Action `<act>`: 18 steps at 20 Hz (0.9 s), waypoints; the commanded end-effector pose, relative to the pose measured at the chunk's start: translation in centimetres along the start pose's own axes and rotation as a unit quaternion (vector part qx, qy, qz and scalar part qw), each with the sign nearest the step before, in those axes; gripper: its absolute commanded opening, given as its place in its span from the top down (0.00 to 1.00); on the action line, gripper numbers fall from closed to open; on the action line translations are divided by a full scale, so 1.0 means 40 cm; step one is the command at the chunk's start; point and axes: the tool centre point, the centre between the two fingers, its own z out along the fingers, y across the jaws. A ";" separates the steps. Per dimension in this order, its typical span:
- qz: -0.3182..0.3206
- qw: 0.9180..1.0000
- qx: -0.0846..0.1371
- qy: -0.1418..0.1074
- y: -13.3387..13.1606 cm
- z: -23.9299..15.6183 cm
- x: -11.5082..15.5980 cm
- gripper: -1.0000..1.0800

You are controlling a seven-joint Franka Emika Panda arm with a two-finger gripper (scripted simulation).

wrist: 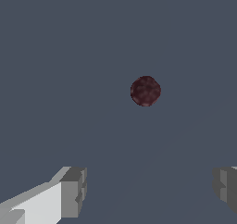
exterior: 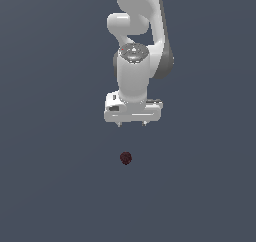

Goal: Pick up the object and move it to a goal position.

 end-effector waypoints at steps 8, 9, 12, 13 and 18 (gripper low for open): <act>-0.022 1.000 -0.011 0.011 -0.001 -0.021 0.018 0.04; -0.024 1.000 -0.012 0.012 -0.002 -0.023 0.019 0.04; -0.024 1.000 -0.012 0.012 -0.002 -0.022 0.019 0.04; -0.024 1.000 -0.012 0.012 -0.002 -0.022 0.019 0.04; -0.033 0.999 -0.012 0.011 0.000 -0.017 0.024 0.04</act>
